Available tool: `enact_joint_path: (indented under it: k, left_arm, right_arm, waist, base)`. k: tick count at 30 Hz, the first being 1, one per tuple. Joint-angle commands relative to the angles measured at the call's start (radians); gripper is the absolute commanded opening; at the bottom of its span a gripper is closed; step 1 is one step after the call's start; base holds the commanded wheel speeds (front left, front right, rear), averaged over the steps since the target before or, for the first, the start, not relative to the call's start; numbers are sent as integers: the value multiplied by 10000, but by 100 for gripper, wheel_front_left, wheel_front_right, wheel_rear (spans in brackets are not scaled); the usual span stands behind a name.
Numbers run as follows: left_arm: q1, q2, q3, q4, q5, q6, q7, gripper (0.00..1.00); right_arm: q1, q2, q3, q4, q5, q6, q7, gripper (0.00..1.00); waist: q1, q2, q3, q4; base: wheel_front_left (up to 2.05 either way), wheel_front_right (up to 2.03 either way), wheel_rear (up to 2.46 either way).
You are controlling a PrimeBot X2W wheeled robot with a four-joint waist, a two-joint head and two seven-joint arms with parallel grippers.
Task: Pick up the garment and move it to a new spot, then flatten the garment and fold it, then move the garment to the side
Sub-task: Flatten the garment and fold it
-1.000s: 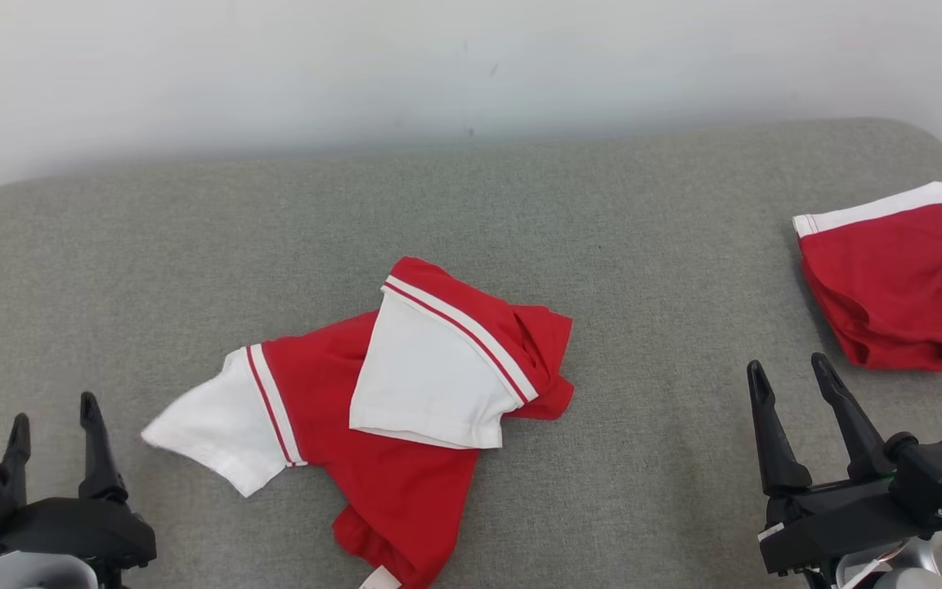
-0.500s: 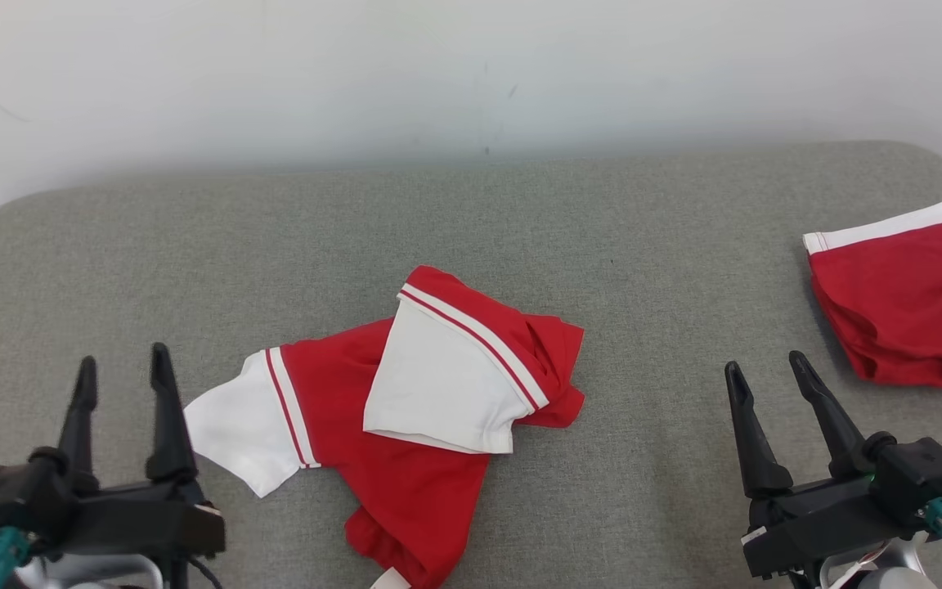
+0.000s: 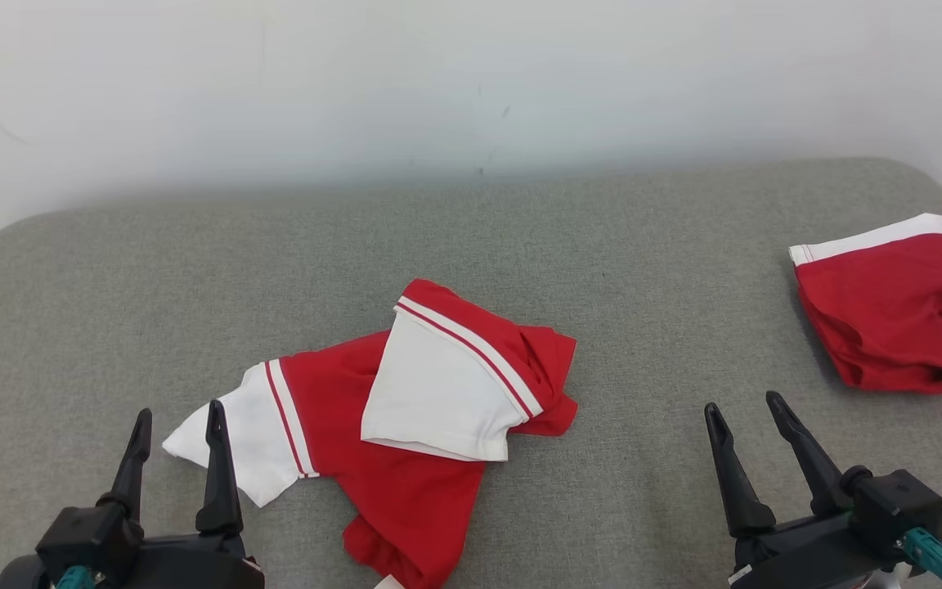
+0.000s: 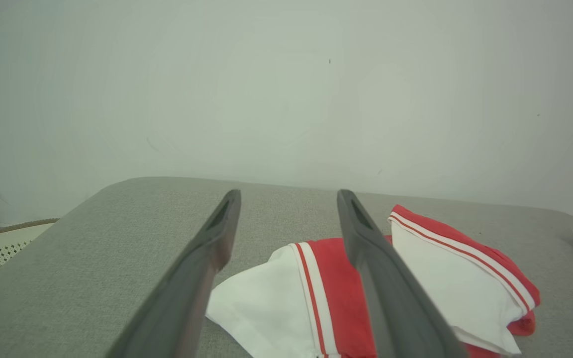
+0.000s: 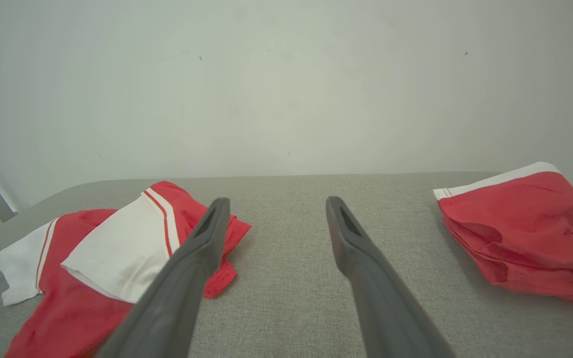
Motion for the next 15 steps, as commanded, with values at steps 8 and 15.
enact_joint_path:
  k: [8,15]
  left_arm:
    - [116,194,-122,69,144,107,207,100]
    - [-131,352,-296,3,300,11,378,100]
  right_arm:
    - [160,-18,-76,-96,-31,-19,94,100]
    - [159,-15,34,-236,-177,-19,285,100]
  waist:
    - [1,0,-126,37]
    - [1,0,-127,380]
  base:
    - [0,0,0]
    - [0,0,0]
